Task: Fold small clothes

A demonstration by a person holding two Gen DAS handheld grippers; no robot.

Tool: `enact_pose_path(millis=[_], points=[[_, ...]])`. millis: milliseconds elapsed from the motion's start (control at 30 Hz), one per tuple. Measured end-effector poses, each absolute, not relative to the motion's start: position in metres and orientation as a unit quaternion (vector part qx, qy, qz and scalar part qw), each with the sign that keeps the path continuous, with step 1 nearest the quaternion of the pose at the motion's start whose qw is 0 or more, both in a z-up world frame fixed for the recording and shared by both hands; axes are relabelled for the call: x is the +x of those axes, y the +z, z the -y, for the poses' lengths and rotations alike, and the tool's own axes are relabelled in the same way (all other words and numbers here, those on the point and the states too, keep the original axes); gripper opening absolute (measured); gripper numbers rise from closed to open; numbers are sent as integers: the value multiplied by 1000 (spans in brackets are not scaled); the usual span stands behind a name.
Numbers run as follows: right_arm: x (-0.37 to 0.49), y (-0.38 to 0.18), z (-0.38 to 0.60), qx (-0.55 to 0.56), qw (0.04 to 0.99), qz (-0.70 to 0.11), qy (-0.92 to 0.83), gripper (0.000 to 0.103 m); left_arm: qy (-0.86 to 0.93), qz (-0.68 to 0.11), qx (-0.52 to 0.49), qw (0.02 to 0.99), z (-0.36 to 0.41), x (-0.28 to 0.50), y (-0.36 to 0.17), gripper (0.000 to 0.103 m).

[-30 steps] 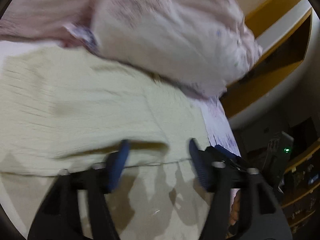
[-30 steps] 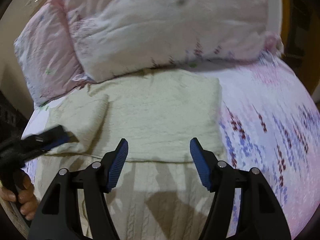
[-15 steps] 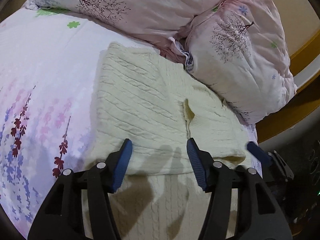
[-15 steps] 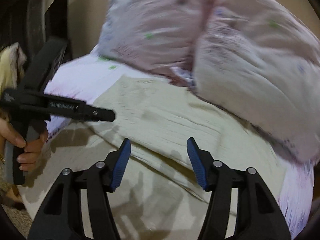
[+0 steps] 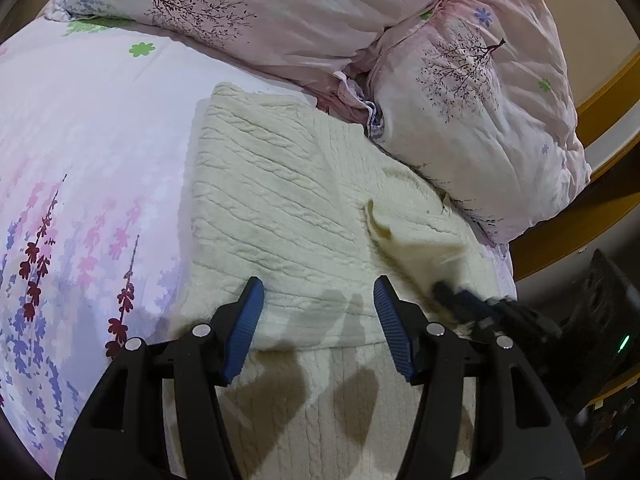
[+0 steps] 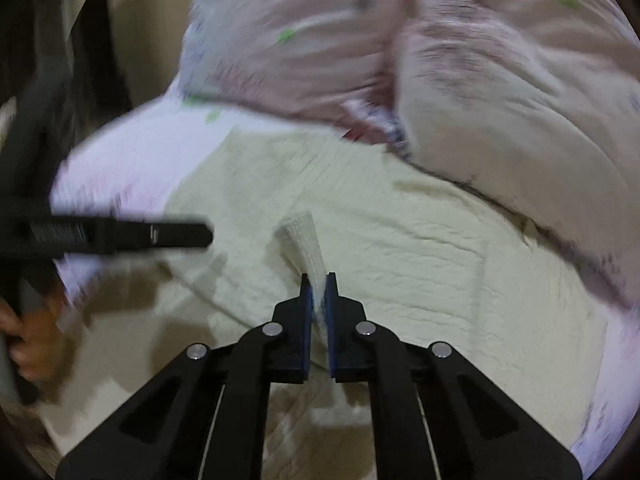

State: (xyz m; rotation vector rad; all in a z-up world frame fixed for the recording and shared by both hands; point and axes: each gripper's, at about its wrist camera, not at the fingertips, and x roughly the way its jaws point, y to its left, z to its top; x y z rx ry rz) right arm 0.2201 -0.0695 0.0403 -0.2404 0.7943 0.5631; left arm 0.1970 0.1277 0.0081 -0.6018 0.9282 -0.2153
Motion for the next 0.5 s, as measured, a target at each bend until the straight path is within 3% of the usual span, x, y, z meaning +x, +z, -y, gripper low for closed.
enact_pose_path(millis=[233, 400, 500], points=[[218, 67, 184, 114, 908, -356, 192, 6, -106, -441, -265, 851, -120, 197, 9, 65], [204, 36, 264, 239, 891, -376, 86, 6, -107, -442, -245, 856, -114, 196, 11, 69], [208, 11, 292, 296, 858, -413, 74, 12, -109, -444, -239, 857, -112, 196, 12, 73]])
